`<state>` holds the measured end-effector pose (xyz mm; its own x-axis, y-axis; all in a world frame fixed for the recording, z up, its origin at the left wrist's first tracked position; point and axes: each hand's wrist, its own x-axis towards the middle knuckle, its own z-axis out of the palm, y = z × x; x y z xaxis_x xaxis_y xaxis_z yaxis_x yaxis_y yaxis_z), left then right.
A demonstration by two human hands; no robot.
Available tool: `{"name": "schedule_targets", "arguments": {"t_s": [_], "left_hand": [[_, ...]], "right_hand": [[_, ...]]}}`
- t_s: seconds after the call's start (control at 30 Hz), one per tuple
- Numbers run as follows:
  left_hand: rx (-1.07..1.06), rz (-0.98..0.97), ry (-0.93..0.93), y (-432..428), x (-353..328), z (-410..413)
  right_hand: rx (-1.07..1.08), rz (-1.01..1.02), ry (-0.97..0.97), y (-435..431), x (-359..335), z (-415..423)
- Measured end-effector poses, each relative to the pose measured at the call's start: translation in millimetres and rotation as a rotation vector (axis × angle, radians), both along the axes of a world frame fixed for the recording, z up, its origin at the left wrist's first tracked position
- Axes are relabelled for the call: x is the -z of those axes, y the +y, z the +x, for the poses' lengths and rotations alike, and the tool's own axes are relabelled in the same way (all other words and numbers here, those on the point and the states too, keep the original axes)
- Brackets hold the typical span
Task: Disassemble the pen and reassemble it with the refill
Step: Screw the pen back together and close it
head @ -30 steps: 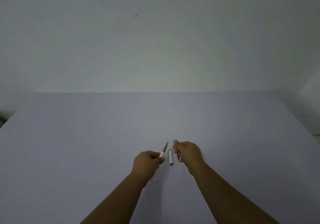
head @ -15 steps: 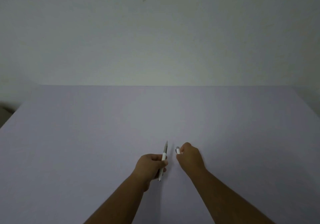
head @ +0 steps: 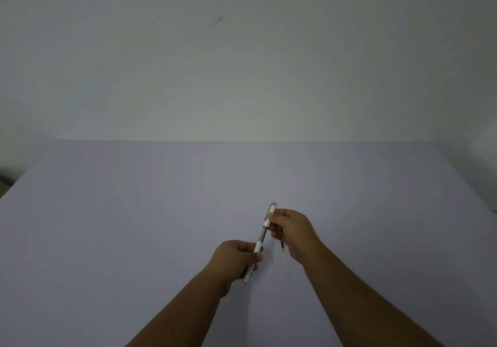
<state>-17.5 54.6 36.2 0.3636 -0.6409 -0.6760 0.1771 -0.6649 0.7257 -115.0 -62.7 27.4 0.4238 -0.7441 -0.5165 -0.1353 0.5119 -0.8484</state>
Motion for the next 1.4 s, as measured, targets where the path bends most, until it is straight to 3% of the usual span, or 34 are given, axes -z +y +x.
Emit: {"name": "schedule_targets", "arguments": {"t_s": [0.3,0.63,0.9,1.0,1.4], "left_hand": [[-0.05,-0.067,-0.008,5,-11,-8],[-0.056,-0.088,-0.225,2,-13,-22],[0.05,-0.038,0.243,4,-21,-6],[0.101,-0.035,0.317,7,-19,-2],[0.019,-0.132,0.055,3,-4,-12]], "right_hand": [[-0.129,-0.026,-0.003,18,-7,-11],[-0.177,-0.061,0.059,16,-10,-17],[-0.16,-0.022,-0.019,11,-10,-25],[-0.171,0.002,-0.056,9,-9,-28],[-0.18,-0.027,-0.027,5,-10,-30]]}}
